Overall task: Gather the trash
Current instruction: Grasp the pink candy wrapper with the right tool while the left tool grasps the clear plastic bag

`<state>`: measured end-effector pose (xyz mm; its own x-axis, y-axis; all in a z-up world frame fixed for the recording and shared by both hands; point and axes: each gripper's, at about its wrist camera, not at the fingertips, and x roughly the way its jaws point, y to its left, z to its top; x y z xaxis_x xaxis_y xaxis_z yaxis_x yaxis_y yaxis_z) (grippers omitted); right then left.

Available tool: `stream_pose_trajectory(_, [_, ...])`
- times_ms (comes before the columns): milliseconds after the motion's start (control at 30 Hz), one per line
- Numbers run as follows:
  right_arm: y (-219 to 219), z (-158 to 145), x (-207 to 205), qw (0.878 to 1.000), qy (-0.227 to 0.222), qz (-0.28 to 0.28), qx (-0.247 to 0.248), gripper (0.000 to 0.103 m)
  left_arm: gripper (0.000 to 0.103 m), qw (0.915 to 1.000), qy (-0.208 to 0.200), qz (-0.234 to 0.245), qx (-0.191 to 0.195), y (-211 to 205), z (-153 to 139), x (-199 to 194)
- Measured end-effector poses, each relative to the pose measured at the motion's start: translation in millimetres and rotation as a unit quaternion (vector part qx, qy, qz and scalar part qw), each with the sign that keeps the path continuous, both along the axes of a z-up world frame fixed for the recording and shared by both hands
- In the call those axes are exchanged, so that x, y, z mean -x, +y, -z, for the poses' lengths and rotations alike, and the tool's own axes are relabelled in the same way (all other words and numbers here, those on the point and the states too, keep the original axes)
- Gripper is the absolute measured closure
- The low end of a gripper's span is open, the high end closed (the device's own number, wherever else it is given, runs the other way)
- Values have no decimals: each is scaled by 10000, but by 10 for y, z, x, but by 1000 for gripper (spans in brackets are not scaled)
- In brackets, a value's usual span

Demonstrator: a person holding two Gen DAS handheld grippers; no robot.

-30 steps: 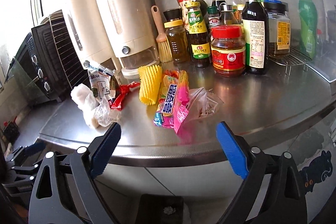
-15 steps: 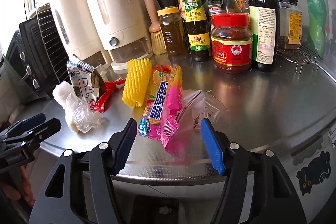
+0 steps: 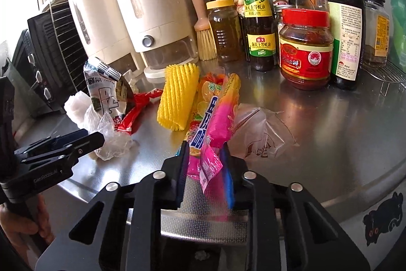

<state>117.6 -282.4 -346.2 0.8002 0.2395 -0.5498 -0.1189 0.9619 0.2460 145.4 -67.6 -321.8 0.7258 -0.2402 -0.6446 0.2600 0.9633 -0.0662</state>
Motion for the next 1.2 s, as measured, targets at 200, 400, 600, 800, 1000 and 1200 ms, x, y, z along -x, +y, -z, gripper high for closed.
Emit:
stream_pose_trajectory(200, [57, -4, 4, 9999, -100, -89, 61, 99, 88, 9998, -10, -21, -187, -13, 45, 13])
stream_pose_trajectory(400, [79, -203, 63, 9986, -506, -68, 128, 100, 93, 9995, -227, -137, -153, 46, -104, 86])
stream_pose_trajectory(600, [80, -470, 147, 9961, -871, -20, 126, 100, 93, 9982, -579, -150, -76, 78, -428, 216])
stream_pose_trajectory(800, [119, -774, 327, 9928, -1190, -77, 138, 100, 93, 9958, -899, -135, -83, 57, -798, 463])
stream_pose_trajectory(1000, [193, -1058, 661, 9887, -1472, -206, 171, 100, 93, 9946, -1026, -133, -25, 85, -1087, 870])
stream_pose_trajectory(1200, [291, -1247, 1115, 9859, -1619, -322, 266, 99, 93, 9931, -1158, -184, -16, 175, -1242, 1402])
